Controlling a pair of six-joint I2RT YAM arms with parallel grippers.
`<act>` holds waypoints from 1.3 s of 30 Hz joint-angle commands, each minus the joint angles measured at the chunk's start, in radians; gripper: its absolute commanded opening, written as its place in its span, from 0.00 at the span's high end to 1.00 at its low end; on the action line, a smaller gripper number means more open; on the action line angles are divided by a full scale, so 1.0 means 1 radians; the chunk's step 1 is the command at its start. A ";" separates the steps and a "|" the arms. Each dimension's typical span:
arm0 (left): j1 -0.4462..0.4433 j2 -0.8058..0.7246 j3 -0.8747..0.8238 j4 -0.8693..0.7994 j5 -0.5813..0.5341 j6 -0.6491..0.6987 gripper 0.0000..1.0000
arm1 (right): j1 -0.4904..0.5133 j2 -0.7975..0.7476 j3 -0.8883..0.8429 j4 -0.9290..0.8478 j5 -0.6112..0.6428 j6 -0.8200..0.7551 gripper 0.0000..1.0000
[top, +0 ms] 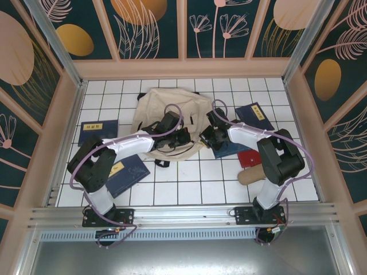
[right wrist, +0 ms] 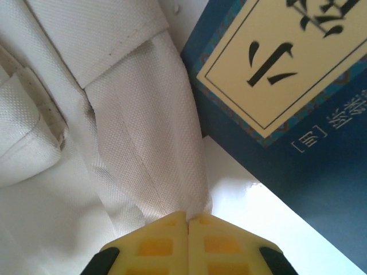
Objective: Pack the student bag
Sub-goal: Unzip the student bag at the top-center of the table.
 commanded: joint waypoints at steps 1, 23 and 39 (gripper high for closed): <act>0.005 -0.081 -0.017 -0.073 -0.048 0.015 1.00 | -0.021 0.040 0.005 0.006 0.139 0.038 1.00; 0.090 -0.323 -0.158 -0.307 -0.318 0.010 1.00 | -0.099 0.116 0.113 -0.047 0.304 -0.011 1.00; 0.157 -0.373 -0.151 -0.174 -0.223 0.145 1.00 | -0.175 -0.068 0.177 -0.031 0.176 -0.435 0.48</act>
